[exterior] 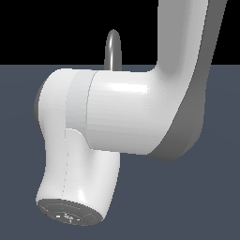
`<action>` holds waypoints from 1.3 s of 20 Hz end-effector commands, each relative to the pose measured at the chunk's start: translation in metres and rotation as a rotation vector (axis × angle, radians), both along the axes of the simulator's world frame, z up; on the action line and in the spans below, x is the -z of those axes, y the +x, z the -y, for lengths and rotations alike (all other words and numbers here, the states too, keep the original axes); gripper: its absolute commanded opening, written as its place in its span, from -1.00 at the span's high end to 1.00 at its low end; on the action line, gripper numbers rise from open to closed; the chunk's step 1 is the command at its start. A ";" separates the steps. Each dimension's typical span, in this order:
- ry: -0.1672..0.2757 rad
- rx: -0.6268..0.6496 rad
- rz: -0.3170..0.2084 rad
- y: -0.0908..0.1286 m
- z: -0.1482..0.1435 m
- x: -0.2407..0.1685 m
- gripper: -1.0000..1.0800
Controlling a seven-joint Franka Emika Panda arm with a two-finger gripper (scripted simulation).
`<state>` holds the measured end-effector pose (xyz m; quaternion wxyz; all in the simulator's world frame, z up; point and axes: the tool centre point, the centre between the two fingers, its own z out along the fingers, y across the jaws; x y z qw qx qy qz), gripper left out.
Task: Turn on the faucet by rotating a designated handle.
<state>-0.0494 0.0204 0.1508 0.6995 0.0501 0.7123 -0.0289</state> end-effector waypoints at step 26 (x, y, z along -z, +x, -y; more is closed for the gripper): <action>-0.016 0.014 0.018 -0.005 0.057 0.031 1.00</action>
